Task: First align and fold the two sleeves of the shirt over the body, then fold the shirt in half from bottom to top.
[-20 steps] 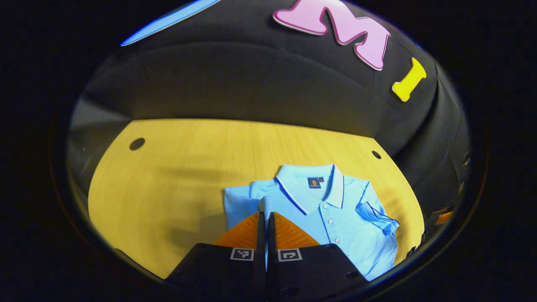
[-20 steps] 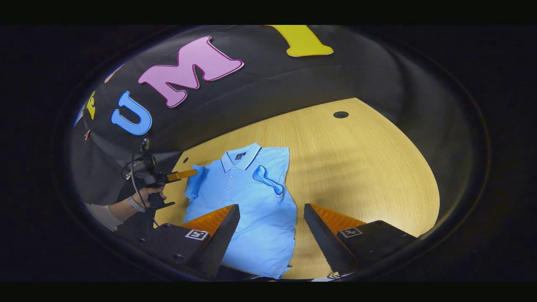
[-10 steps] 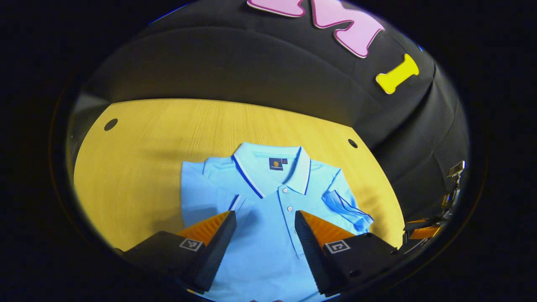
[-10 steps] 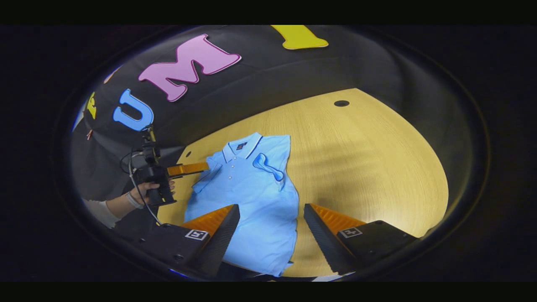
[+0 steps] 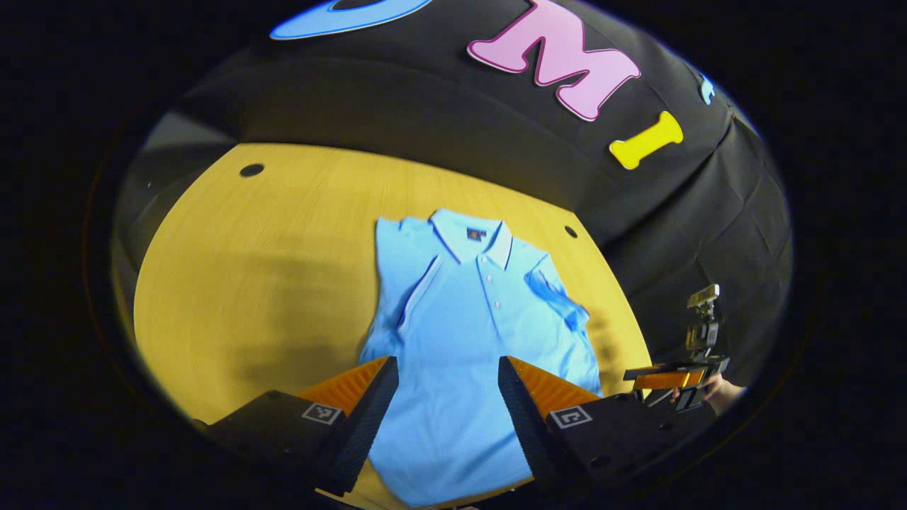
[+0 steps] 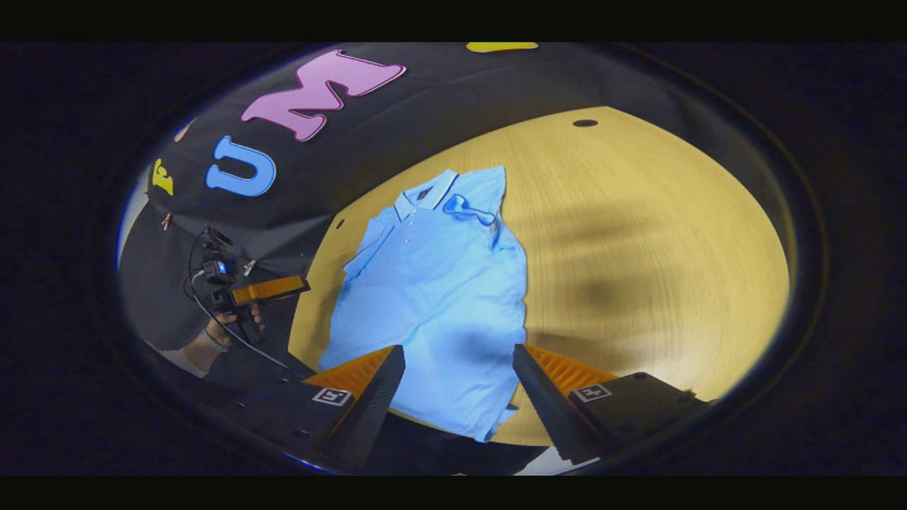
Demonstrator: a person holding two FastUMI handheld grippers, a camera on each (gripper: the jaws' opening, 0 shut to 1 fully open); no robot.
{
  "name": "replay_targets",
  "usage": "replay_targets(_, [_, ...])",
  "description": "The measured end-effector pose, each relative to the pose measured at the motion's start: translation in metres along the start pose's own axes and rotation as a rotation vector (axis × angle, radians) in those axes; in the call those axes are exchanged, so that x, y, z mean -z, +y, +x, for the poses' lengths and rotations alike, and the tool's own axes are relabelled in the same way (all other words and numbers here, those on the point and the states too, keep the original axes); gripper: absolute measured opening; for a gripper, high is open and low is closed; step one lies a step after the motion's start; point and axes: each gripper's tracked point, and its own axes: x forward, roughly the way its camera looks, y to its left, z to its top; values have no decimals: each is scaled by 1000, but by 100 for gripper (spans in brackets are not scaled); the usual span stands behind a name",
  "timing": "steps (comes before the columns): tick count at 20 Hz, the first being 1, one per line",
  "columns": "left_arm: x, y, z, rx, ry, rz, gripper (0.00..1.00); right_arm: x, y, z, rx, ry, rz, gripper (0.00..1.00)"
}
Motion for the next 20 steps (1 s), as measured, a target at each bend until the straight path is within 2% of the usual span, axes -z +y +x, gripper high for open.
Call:
replay_targets(4, [67, 14, -27, 34, 59, -76, 91, 43, -8, -2, 10, 48, 35, 96])
replay_targets(5, [84, 21, -30, 24, 81, -93, 91, 53, -11, -3, 22, 59, 45, 87])
replay_targets(6, [98, 27, -32, 18, 97, -112, 91, 59, -11, -4, 23, 58, 54, 96])
replay_targets(7, [110, 28, -33, 23, 109, -136, 91, 65, -10, -6, 19, 59, 65, 96])
replay_targets(8, [118, 28, -34, 31, 124, -157, 83, 69, -10, -6, 19, 62, 70, 96])
replay_targets(9, [130, 26, -35, 44, 144, -175, 91, 74, -11, -6, 22, 68, 71, 96])
replay_targets(12, [160, 28, -33, 44, 206, -170, 91, 86, -10, -3, 17, 102, 78, 96])
replay_targets(15, [163, 20, -31, 73, 211, -162, 91, 101, -1, 0, -12, 134, 79, 96])
replay_targets(16, [161, 19, -31, 81, 211, -168, 90, 103, 1, 2, -24, 139, 83, 88])
replay_targets(17, [163, 16, -30, 86, 213, -172, 91, 104, 6, 4, -40, 139, 89, 96])
replay_targets(20, [165, 10, -28, 101, 225, -164, 91, 105, 16, 10, -78, 145, 110, 96])
